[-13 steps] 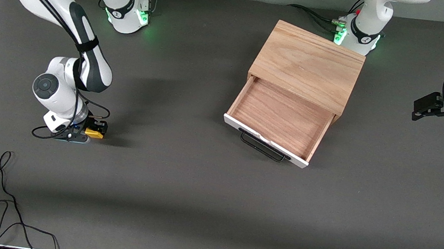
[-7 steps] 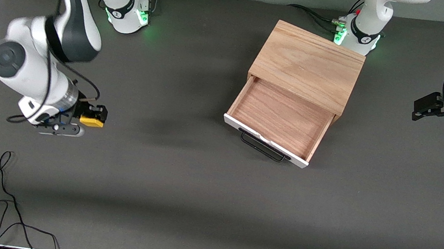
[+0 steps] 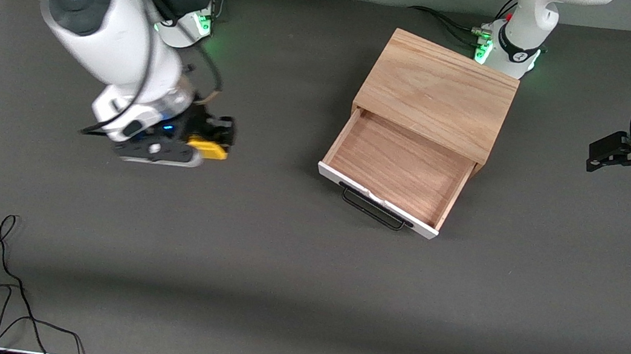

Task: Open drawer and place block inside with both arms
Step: 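Lift the yellow cube and carry it over the open drawer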

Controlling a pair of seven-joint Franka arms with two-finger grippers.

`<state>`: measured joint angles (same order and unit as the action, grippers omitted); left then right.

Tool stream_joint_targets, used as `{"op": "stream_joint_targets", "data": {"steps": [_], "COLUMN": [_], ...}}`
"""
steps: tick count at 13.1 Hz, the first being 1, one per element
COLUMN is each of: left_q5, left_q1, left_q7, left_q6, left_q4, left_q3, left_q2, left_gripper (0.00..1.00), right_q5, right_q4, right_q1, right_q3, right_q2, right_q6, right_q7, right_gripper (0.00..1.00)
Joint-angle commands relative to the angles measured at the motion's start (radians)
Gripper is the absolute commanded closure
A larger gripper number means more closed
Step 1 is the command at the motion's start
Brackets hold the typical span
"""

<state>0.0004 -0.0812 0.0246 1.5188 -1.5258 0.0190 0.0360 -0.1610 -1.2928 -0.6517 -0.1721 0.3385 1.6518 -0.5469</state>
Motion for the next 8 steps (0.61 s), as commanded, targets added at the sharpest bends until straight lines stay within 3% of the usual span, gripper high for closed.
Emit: {"op": "stream_joint_targets", "data": {"steps": [1, 3, 8], "left_q5": [0.015, 0.015, 0.015], "left_q1": [-0.006, -0.005, -0.006], "left_q7": [0.017, 0.017, 0.017], "left_q6": [-0.009, -0.009, -0.011], "left_q4": [-0.019, -0.017, -0.017], "left_q3": [0.004, 0.006, 0.004], "left_q2": [-0.022, -0.022, -0.022], "left_gripper": [0.00, 0.00, 0.00], "right_q5": [-0.025, -0.057, -0.055], "right_q4": [0.179, 0.234, 0.234], "right_q1": [-0.083, -0.146, -0.269], "right_q3": [0.003, 0.014, 0.016], "right_q2": [0.121, 0.193, 0.321], "right_q6": [-0.008, 0.054, 0.198], "right_q7": [-0.166, -0.351, -0.493], "right_gripper": [0.95, 0.95, 0.94]}}
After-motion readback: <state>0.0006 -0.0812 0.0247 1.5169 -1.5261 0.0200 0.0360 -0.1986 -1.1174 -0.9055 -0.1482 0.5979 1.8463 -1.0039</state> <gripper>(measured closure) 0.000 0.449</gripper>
